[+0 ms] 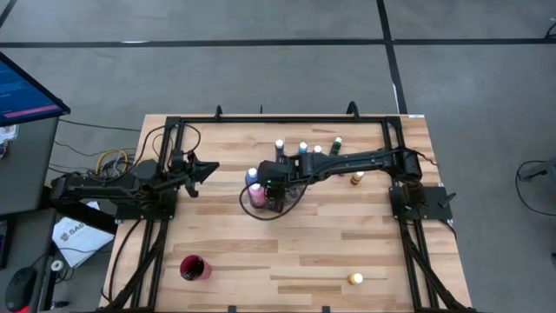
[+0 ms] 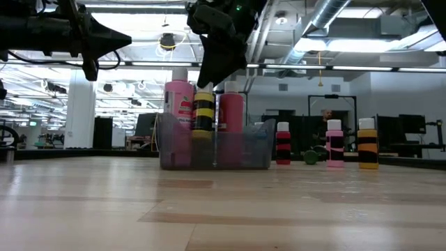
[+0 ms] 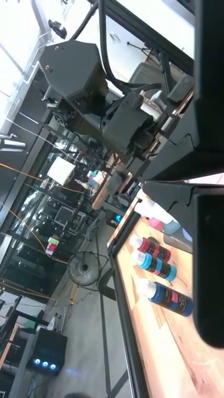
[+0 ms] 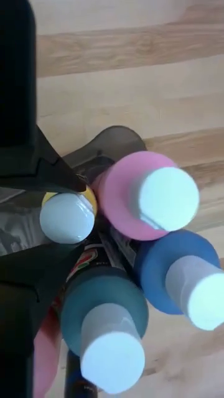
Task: Pick & Place Paint Supplies
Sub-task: Put the small yellow paint bottle into the black bin
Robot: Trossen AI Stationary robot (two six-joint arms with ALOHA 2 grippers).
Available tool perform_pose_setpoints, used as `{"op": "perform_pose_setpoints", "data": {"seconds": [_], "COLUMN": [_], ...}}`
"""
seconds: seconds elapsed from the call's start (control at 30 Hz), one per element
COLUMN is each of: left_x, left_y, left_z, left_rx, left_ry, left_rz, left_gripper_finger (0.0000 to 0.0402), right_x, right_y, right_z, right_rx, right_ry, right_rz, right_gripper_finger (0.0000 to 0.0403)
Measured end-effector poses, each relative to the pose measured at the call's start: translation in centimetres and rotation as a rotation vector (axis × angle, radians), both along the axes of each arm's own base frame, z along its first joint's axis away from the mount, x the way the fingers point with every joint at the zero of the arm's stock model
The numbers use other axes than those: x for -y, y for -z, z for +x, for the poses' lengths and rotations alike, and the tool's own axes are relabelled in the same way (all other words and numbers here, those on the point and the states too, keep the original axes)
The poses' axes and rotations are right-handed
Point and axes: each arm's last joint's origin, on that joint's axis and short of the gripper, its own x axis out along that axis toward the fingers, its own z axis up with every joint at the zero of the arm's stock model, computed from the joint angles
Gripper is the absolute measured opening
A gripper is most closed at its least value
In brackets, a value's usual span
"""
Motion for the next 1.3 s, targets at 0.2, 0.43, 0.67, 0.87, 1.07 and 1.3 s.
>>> {"op": "perform_pose_setpoints", "data": {"seconds": [0.2,0.43,0.67,0.87,1.07,1.3], "left_x": [0.0,0.0,0.0,0.0,0.0,0.0], "left_y": [0.0,0.0,-0.1,-0.1,-0.1,-0.1], "left_z": [0.0,0.0,0.0,0.0,0.0,0.0], "left_rx": [0.000,0.004,0.008,0.010,0.013,0.015], "left_ry": [0.000,0.000,0.000,0.000,0.000,0.000], "left_rz": [0.000,0.000,0.000,0.000,0.000,0.000], "left_gripper_finger": [0.0003,0.0003,0.0003,0.0003,0.0003,0.0003], "right_x": [-0.1,0.0,0.0,0.0,-0.2,-0.2], "right_y": [0.0,0.0,1.5,1.7,3.1,3.2], "right_z": [0.0,0.1,0.0,0.1,0.0,0.0], "right_rx": [0.006,0.010,0.014,0.026,0.038,0.042], "right_ry": [0.014,0.022,0.038,0.043,0.067,0.070], "right_rz": [0.010,0.014,0.020,0.021,0.040,0.042], "right_gripper_finger": [0.0113,0.0113,0.0113,0.0113,0.0113,0.0113]}}
